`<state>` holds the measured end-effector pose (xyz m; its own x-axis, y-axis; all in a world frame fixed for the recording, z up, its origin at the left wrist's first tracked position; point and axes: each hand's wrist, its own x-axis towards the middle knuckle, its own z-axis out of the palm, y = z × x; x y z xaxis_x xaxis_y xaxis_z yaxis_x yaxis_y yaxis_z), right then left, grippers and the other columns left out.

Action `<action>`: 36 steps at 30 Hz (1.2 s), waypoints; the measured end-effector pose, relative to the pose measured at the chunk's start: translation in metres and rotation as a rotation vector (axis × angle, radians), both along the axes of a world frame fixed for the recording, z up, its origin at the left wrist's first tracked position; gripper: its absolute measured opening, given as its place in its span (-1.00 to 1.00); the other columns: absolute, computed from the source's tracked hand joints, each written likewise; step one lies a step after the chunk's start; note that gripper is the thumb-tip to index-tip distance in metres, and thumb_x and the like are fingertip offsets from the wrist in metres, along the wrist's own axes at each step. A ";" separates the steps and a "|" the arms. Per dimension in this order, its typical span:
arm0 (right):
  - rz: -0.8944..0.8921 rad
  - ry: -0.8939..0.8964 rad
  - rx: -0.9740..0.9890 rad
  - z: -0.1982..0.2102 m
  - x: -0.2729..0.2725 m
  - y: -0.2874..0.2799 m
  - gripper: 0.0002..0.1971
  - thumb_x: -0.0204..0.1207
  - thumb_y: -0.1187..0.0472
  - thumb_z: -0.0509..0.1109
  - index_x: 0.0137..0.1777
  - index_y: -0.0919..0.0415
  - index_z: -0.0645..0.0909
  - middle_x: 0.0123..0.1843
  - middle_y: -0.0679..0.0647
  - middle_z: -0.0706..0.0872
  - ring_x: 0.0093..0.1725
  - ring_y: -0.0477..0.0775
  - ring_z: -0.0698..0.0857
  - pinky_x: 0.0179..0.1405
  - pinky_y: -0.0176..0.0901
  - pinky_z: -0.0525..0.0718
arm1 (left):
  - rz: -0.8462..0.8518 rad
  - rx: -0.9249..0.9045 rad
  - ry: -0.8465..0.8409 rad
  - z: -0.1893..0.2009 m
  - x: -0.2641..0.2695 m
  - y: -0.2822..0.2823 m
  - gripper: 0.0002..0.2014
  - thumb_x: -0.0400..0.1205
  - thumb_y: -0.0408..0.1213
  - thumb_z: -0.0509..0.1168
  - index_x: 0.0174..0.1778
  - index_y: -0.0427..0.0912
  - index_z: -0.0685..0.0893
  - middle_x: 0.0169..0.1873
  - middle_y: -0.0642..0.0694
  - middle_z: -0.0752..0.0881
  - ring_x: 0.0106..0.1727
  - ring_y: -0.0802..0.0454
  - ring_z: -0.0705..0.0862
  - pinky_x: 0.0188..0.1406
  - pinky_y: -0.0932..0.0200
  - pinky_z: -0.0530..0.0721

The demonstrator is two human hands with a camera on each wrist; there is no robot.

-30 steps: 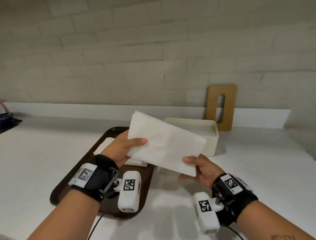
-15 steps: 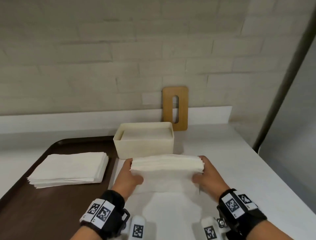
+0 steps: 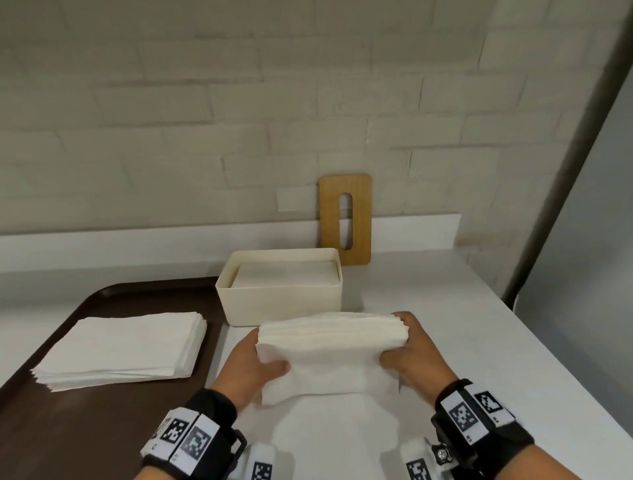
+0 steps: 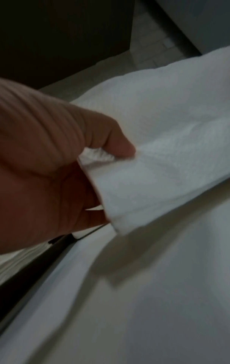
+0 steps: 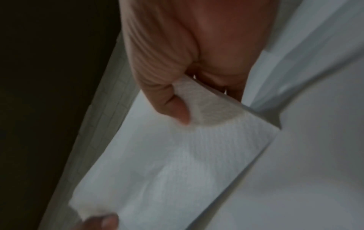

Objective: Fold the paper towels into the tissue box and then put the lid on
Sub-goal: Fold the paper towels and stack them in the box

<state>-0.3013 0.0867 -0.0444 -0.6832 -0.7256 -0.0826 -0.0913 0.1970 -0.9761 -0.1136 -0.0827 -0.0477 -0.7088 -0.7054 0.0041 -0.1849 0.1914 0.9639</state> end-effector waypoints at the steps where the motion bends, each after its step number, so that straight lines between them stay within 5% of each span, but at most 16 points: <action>1: -0.004 0.042 -0.005 0.003 0.001 0.002 -0.37 0.13 0.47 0.51 0.13 -0.06 0.41 0.14 0.07 0.55 0.06 0.04 0.59 -0.05 -0.17 0.60 | -0.025 -0.040 -0.013 0.004 0.000 -0.001 -0.50 0.40 -0.52 0.48 0.02 0.18 0.56 0.00 0.16 0.71 0.04 0.29 0.66 0.15 0.21 0.63; 4: 0.021 0.519 0.126 0.022 0.006 0.005 0.03 0.10 0.16 0.69 0.50 -0.21 0.15 0.46 -0.16 0.24 0.47 -0.12 0.26 0.55 -0.04 0.25 | -0.112 -0.187 -0.022 0.026 -0.001 0.001 -0.53 0.42 -0.46 0.47 0.04 0.20 0.55 -0.03 0.18 0.72 -0.04 0.43 0.69 -0.14 0.51 0.63; 6: 0.140 0.820 0.269 0.040 0.018 0.001 0.12 0.09 -0.06 0.65 0.58 -0.19 0.02 0.51 -0.24 0.12 0.56 -0.22 0.04 0.65 0.16 -0.22 | -0.195 -0.267 -0.009 0.045 -0.006 0.006 -0.57 0.41 -0.46 0.48 0.00 0.15 0.59 -0.10 0.16 0.76 -0.05 0.39 0.69 -0.20 0.52 0.62; 8: 0.271 0.909 0.301 0.052 0.026 -0.008 -0.06 0.17 -0.09 0.60 0.54 -0.17 0.18 0.47 -0.25 0.30 0.54 -0.21 0.19 0.63 0.19 -0.29 | -0.287 -0.343 0.014 0.064 -0.011 0.012 -0.62 0.35 -0.45 0.50 -0.09 0.12 0.62 -0.21 0.22 0.76 -0.16 0.35 0.70 -0.21 0.50 0.59; 10: 0.319 0.759 0.155 0.060 0.032 -0.015 -0.53 0.27 0.05 0.58 0.18 -0.14 0.54 0.11 -0.24 0.63 0.22 -0.19 0.57 0.57 0.11 0.25 | -0.328 -0.396 0.048 0.078 -0.016 0.014 -0.63 0.33 -0.48 0.50 -0.16 0.09 0.63 -0.27 0.28 0.74 -0.25 0.37 0.66 -0.23 0.55 0.54; 12: 0.275 0.501 -0.019 0.063 0.032 -0.018 -0.72 0.30 0.23 0.59 -0.14 -0.13 0.60 -0.17 -0.21 0.70 -0.13 -0.25 0.67 0.04 -0.17 0.63 | -0.307 -0.355 0.114 0.089 -0.016 0.010 -0.62 0.31 -0.53 0.51 -0.17 0.05 0.64 -0.27 0.25 0.75 -0.25 0.37 0.66 -0.24 0.53 0.55; 14: 0.213 0.353 -0.151 0.064 0.029 -0.020 -0.70 0.33 0.34 0.57 -0.09 -0.07 0.65 -0.11 -0.14 0.76 -0.12 -0.25 0.71 -0.05 -0.25 0.68 | -0.269 -0.234 0.224 0.093 -0.014 0.006 -0.58 0.18 -0.43 0.57 -0.13 -0.01 0.65 -0.24 0.19 0.77 -0.21 0.34 0.70 -0.26 0.47 0.61; 18: 0.154 0.170 -0.367 0.068 0.034 -0.023 -0.59 0.35 0.26 0.53 0.21 0.14 0.60 0.13 0.05 0.77 0.13 -0.03 0.74 0.11 -0.12 0.73 | -0.215 0.066 0.428 0.078 -0.016 0.008 -0.36 0.04 -0.38 0.56 0.08 -0.13 0.61 -0.15 0.04 0.81 -0.11 0.18 0.78 -0.25 0.34 0.71; 23: 0.116 -0.027 -0.384 0.044 0.038 -0.030 -0.33 0.14 0.24 0.62 0.28 0.11 0.48 0.20 0.11 0.73 0.19 0.07 0.73 0.14 0.04 0.73 | -0.170 0.108 0.372 0.038 -0.031 0.027 -0.31 0.09 -0.19 0.49 0.21 -0.14 0.58 -0.02 0.00 0.82 0.04 0.12 0.77 -0.18 0.36 0.69; 26: 0.092 -0.098 -0.354 0.030 0.040 -0.030 -0.35 0.13 0.43 0.64 0.22 0.08 0.51 0.16 0.14 0.74 0.14 0.08 0.74 0.04 -0.10 0.76 | -0.133 0.118 0.311 0.018 -0.035 0.028 -0.17 0.07 -0.17 0.48 0.34 -0.17 0.48 0.14 -0.15 0.72 0.14 0.02 0.72 -0.15 0.34 0.69; 32: 0.098 -0.226 -0.518 0.036 0.036 -0.034 -0.52 0.19 0.36 0.53 0.17 0.19 0.63 0.10 0.21 0.80 0.10 0.20 0.77 0.02 0.05 0.75 | -0.140 0.054 0.147 0.009 -0.034 0.022 -0.29 0.15 -0.35 0.53 0.23 0.02 0.50 0.10 -0.02 0.71 0.14 0.08 0.69 -0.02 0.22 0.71; 36: 0.043 -0.276 -0.621 0.050 0.021 -0.028 -0.46 0.16 0.39 0.53 0.21 0.25 0.60 0.09 0.21 0.78 0.07 0.20 0.76 -0.04 0.03 0.76 | -0.137 -0.021 -0.012 0.003 -0.022 0.010 -0.55 0.31 -0.46 0.55 -0.01 0.03 0.59 -0.03 0.03 0.74 0.01 0.11 0.71 -0.23 0.41 0.61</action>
<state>-0.2803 0.0585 0.0055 -0.6660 -0.7210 0.1911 0.1821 -0.4056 -0.8957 -0.1354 -0.0724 -0.0451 -0.7984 -0.6020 0.0091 -0.1670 0.2360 0.9573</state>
